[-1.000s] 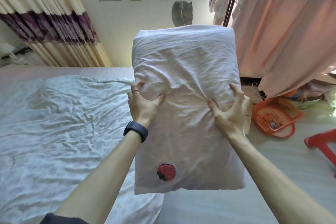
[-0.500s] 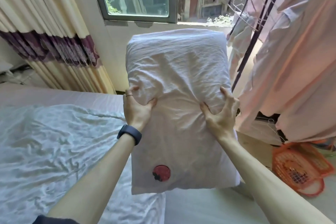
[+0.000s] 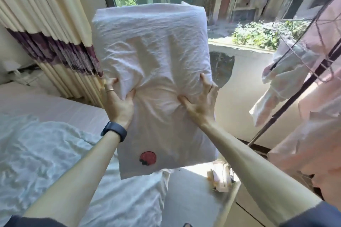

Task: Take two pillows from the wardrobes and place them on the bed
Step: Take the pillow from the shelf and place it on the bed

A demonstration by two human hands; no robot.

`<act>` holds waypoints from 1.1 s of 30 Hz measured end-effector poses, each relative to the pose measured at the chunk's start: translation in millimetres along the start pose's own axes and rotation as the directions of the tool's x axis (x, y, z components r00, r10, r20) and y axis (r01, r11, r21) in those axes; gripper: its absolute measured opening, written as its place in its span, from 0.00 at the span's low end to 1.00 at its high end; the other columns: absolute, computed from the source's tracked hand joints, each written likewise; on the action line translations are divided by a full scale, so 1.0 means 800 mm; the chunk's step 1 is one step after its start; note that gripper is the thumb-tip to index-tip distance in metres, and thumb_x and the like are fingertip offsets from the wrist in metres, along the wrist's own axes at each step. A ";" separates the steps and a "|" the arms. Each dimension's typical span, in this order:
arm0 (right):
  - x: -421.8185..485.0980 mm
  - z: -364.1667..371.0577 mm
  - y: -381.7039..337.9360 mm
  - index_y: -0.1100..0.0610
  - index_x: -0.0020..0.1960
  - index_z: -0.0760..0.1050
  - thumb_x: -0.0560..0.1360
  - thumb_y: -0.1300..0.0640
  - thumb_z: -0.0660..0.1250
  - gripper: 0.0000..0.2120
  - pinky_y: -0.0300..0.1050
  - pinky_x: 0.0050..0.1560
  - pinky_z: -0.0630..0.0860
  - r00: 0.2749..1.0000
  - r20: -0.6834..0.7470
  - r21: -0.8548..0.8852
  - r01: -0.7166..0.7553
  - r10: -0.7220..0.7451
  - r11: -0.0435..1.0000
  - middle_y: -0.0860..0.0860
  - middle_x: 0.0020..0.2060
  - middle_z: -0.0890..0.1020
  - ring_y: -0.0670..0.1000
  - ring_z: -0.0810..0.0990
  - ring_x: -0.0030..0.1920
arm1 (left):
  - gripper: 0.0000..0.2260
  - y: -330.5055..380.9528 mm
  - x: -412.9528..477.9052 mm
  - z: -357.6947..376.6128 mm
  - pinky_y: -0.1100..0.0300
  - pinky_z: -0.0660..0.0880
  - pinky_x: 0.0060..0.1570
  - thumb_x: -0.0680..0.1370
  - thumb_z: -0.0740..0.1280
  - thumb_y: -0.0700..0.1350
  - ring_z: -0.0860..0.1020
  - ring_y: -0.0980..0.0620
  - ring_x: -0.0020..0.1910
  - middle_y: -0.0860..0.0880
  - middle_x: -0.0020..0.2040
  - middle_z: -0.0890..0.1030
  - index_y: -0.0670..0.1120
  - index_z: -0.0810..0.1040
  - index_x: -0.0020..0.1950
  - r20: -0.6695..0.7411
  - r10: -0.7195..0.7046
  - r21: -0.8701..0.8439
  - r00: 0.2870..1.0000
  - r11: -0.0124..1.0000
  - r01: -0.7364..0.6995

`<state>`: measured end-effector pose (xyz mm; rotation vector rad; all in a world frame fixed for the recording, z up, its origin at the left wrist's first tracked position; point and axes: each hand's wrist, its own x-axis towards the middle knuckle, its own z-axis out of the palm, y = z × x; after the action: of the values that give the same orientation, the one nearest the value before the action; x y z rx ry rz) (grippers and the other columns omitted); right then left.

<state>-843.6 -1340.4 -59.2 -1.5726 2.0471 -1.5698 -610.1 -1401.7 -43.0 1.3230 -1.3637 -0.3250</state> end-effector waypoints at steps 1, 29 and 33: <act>0.024 0.012 0.004 0.44 0.76 0.54 0.64 0.41 0.78 0.49 0.52 0.71 0.63 0.999 0.045 -0.005 0.012 -0.012 1.000 0.54 0.65 0.63 0.57 0.63 0.68 | 0.23 -0.003 0.018 0.012 0.62 0.66 0.58 0.73 0.75 0.45 0.73 0.46 0.59 0.51 0.58 0.71 0.43 0.71 0.64 -0.017 0.006 0.020 1.000 1.000 -0.006; 0.451 0.492 0.052 0.41 0.77 0.57 0.62 0.36 0.78 0.50 0.54 0.70 0.67 0.710 0.627 0.198 0.252 -0.320 0.947 0.56 0.67 0.64 0.58 0.66 0.68 | 0.25 -0.248 0.331 0.190 0.59 0.68 0.55 0.73 0.74 0.55 0.68 0.48 0.56 0.46 0.56 0.69 0.59 0.72 0.69 -0.456 -0.388 0.300 0.801 0.781 0.549; 0.475 0.581 0.058 0.42 0.76 0.57 0.62 0.34 0.77 0.48 0.57 0.69 0.69 0.593 0.737 0.252 0.205 -0.324 0.946 0.57 0.65 0.64 0.60 0.67 0.67 | 0.27 -0.284 0.351 0.216 0.57 0.69 0.52 0.72 0.72 0.62 0.70 0.44 0.55 0.46 0.55 0.69 0.63 0.70 0.70 -0.546 -0.391 0.439 0.741 0.620 0.650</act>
<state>-756.8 -1931.6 -132.0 -2.0683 1.2273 -0.7874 -558.6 -1787.5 -137.0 2.2221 -0.6851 0.0233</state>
